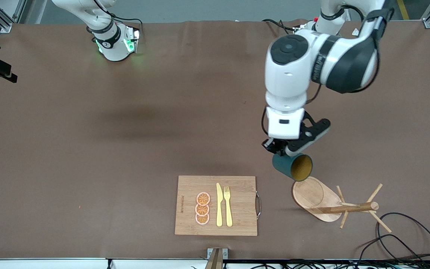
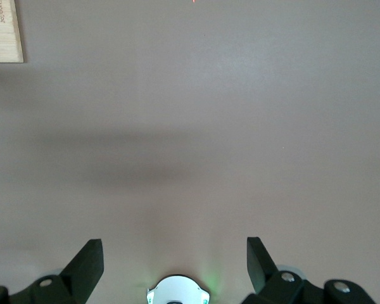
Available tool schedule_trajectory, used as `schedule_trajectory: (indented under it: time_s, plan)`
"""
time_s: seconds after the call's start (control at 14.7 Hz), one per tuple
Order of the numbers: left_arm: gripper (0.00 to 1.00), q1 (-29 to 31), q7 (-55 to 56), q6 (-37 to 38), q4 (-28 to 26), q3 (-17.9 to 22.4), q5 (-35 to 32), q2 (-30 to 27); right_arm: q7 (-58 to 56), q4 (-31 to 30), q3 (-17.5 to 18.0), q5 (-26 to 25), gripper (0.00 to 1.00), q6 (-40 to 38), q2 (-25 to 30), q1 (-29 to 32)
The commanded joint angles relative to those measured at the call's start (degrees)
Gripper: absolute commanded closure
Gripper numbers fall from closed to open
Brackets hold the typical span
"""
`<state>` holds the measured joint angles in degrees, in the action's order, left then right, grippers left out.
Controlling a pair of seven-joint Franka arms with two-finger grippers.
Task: Pass cup and hang on rack
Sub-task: 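Carry the mug with the left gripper to the wooden rack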
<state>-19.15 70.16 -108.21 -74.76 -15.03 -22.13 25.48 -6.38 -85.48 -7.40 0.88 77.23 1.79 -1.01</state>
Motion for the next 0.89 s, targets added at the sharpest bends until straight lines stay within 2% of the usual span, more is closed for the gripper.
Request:
schedule_trajectory:
  time_s: [0.0, 0.27, 0.48, 0.68, 0.82]
  plan:
    - [0.87, 4.5, -8.1, -1.7, -0.2, -0.4, 4.4, -0.7, 0.5, -1.5, 0.4, 0.7, 0.0, 0.6, 1.6, 0.3]
    - [0.87, 8.8, -11.4, -3.1, 0.5, -0.4, 13.5, -0.7, 0.4, -1.4, 0.4, 0.7, 0.0, 1.1, 1.5, 0.2]
    - [0.87, 10.4, -11.4, -4.5, 0.5, -0.4, 16.6, -0.3, 0.4, -1.5, 0.4, 0.7, 0.0, 0.9, 1.5, 0.2]
    - [0.87, 14.7, -11.6, -7.5, 0.5, -0.3, 27.1, 0.0, 0.4, -1.5, 0.4, 0.7, 0.0, 0.8, 1.6, 0.2]
    - [0.87, 15.5, -13.2, -8.9, 0.5, -0.3, 29.7, 0.9, 0.4, -1.5, 0.4, 0.7, 0.0, 0.8, 1.5, 0.2]
